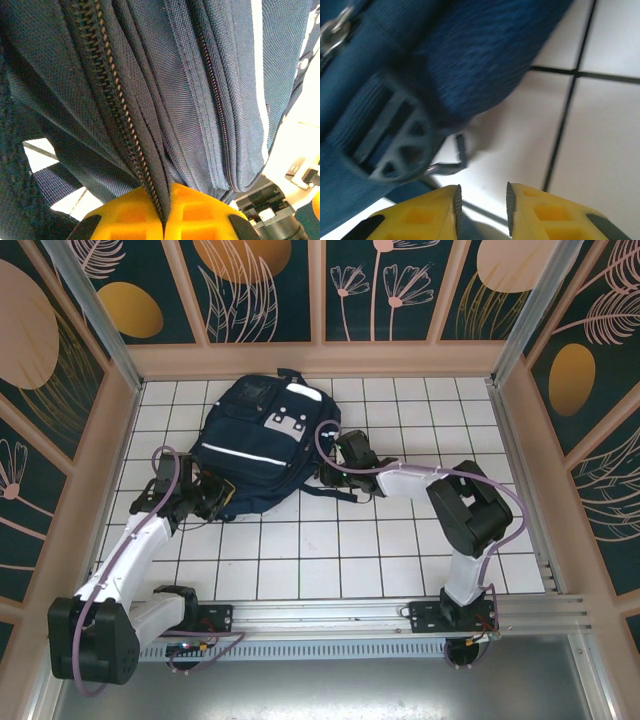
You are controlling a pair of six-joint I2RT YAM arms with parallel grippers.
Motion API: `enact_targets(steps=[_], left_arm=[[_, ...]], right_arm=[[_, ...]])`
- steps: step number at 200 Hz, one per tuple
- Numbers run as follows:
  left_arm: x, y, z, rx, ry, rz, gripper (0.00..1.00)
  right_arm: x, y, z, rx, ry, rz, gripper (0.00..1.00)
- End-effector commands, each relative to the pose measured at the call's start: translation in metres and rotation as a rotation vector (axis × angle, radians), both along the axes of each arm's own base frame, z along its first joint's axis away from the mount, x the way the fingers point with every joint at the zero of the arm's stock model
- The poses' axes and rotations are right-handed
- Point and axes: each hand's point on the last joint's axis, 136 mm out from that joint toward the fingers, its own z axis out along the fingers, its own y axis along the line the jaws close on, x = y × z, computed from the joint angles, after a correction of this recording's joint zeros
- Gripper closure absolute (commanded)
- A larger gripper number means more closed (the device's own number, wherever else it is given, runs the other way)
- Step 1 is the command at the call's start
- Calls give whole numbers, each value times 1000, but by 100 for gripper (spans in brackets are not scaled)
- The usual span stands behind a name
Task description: Pack books, pencil case, and school supplies into a backpack
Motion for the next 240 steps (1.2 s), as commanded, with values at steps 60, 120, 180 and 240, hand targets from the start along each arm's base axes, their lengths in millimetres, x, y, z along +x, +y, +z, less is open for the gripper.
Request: enact_targets(steps=[60, 120, 180, 240], left_arm=[[21, 1, 27, 9, -102, 8, 100], [18, 2, 28, 15, -102, 15, 100], [19, 3, 27, 25, -99, 9, 100], [26, 4, 27, 47, -103, 2, 100]], right_arm=[[8, 34, -11, 63, -34, 40, 68], [24, 24, -12, 44, -64, -40, 100], [52, -23, -15, 4, -54, -210, 100], [37, -12, -1, 70, -63, -86, 93]])
